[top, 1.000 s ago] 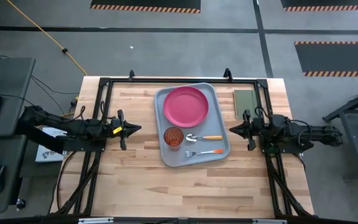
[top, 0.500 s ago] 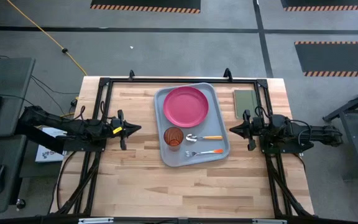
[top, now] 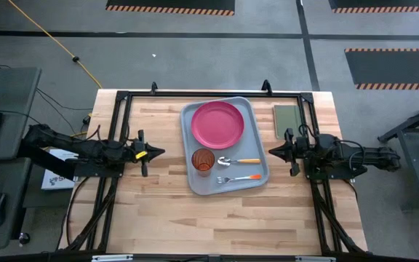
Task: Pick and place plate/cup/fork/spoon on tray
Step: Return to Home Position
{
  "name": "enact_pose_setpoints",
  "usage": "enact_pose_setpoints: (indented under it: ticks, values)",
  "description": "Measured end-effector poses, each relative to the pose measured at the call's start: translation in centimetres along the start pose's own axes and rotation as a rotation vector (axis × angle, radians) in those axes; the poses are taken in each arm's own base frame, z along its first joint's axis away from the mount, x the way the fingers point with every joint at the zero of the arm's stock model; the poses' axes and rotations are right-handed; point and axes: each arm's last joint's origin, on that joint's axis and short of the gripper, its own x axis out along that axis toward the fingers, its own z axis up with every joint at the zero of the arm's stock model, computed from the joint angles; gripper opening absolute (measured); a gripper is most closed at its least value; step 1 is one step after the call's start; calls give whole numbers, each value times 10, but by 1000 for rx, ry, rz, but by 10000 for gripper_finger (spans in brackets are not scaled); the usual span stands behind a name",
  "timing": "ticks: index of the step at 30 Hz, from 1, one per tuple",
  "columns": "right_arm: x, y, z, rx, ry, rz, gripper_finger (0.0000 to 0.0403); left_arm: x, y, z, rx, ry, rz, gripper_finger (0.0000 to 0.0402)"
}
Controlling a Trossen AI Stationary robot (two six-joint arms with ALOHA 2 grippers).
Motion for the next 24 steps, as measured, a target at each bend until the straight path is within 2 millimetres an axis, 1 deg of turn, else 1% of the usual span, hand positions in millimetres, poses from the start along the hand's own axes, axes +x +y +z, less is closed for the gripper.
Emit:
enact_pose_setpoints:
  ticks: [8,20,24]
  values:
    - [-1,0,1,-1,-9,1,0,-1,1,2,-8,-20,-1,0]
    - [-1,2,0,-2,-7,25,0,-20,8,20,-120,-266,-11,0]
    - [0,3,0,0,-7,33,0,-19,8,20,-117,-260,-7,0]
